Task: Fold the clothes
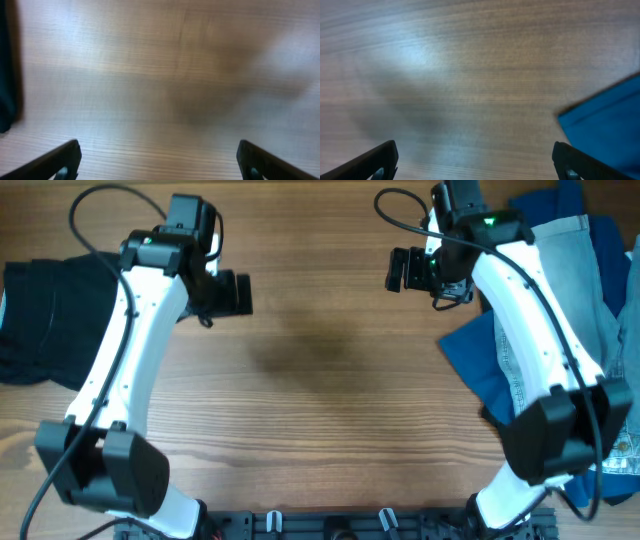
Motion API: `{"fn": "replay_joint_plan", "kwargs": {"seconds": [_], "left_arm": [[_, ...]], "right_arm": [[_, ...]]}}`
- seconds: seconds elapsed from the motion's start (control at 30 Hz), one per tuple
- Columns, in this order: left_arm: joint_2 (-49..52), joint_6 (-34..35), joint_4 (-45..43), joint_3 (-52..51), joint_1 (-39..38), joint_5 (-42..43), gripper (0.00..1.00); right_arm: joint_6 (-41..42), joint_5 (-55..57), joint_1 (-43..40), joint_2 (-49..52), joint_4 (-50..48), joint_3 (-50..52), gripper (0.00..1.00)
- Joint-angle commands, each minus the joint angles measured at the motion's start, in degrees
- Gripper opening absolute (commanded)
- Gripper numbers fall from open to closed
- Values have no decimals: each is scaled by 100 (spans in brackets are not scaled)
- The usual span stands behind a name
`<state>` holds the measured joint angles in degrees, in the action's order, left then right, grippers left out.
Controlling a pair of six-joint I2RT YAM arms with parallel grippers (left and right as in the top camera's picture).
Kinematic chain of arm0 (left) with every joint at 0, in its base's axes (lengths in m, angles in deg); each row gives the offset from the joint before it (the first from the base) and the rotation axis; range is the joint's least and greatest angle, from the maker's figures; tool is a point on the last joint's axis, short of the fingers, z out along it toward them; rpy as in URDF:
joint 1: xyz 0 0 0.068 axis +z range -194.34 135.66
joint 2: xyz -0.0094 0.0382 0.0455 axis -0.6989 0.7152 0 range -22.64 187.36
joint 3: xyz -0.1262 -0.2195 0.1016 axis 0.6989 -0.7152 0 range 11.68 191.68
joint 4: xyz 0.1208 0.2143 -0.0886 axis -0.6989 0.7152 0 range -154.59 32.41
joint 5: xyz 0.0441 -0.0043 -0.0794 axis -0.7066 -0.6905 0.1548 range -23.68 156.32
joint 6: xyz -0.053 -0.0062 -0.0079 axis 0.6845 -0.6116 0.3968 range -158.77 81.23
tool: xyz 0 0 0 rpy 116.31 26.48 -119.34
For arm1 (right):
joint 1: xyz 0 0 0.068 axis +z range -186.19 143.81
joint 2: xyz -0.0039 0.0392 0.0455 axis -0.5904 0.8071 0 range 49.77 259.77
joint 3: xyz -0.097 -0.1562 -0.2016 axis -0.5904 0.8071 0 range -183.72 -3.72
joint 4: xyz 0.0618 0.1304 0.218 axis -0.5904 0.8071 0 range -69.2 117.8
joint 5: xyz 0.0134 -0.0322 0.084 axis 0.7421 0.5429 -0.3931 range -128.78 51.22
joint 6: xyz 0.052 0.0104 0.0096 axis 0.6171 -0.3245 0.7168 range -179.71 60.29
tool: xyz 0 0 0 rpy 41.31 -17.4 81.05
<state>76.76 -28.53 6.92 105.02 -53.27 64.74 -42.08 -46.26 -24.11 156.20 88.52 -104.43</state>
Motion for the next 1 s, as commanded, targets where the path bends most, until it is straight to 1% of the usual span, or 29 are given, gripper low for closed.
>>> {"fn": "replay_joint_plan", "kwargs": {"seconds": [0.0,0.07,0.13,0.2,0.23,0.33,0.43,0.47,0.53,0.6,0.63,0.77,0.97], "left_arm": [[-297,501,638,11,31,114,100],[-463,632,841,11,31,114,100],[-695,673,960,9,31,114,100],[-984,671,935,-13,28,111,100],[-1436,669,824,-127,28,111,100],[-2015,667,514,-457,31,92,100],[-2975,649,-105,-1196,31,92,100],[-3418,643,-407,-1556,31,90,100],[-4096,597,-833,-2114,31,92,100],[-4795,658,-1152,-2695,31,92,100],[-5248,699,-1222,-3064,31,92,100],[-5921,695,-1209,-3652,31,92,100],[-5949,695,-1056,-3668,31,92,100]], "right_arm": [[-85,-26,28,-697,118,-96,100],[-46,4,28,-970,168,-96,100],[275,435,28,-1331,291,-96,100],[376,608,52,-1626,278,-63,100],[343,911,212,-2107,52,199,100],[363,1307,437,-2625,-254,723,100],[356,1464,750,-3486,-1082,1912,100],[354,1464,831,-3847,-1491,2439,100],[354,1462,855,-4325,-1998,3134,100],[352,1460,852,-4730,-2367,3744,100],[352,1462,852,-4863,-2402,3978,100],[350,1460,852,-4822,-2271,4212,99],[352,1460,855,-4363,-2251,4212,100]]}}
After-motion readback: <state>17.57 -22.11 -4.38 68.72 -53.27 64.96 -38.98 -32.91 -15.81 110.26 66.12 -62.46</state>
